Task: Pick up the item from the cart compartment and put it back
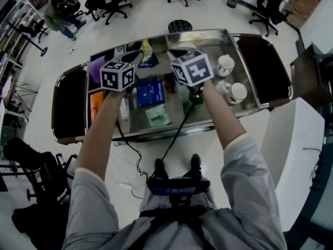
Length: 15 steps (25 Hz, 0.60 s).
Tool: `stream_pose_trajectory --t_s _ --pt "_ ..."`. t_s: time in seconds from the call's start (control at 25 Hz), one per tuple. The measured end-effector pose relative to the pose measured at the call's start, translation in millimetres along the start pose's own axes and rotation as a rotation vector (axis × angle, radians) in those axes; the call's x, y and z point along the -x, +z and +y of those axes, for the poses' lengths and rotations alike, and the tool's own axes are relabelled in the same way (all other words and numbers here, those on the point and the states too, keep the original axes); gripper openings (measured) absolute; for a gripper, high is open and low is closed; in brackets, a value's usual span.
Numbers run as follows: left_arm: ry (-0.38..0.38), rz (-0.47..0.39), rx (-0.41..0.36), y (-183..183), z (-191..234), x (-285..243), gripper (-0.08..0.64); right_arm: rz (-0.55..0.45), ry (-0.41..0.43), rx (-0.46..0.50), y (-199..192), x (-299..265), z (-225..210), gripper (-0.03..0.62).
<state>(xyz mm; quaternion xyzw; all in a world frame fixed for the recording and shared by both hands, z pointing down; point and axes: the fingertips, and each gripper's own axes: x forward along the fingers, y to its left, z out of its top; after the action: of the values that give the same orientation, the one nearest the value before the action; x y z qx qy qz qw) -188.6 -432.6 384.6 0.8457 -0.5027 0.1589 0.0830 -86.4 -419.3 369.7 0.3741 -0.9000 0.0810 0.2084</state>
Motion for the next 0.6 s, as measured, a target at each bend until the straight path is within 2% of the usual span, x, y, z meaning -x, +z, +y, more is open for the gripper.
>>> stream_pose_trajectory --t_s 0.28,0.6 --pt "0.05 -0.086 0.036 6.0 -6.8 37.0 0.025 -0.021 0.018 -0.028 -1.1 7.8 4.1 0.009" --pt "0.084 -0.131 0.043 -4.4 -27.8 93.5 0.025 -0.089 0.043 -0.035 -3.5 46.3 18.8 0.009"
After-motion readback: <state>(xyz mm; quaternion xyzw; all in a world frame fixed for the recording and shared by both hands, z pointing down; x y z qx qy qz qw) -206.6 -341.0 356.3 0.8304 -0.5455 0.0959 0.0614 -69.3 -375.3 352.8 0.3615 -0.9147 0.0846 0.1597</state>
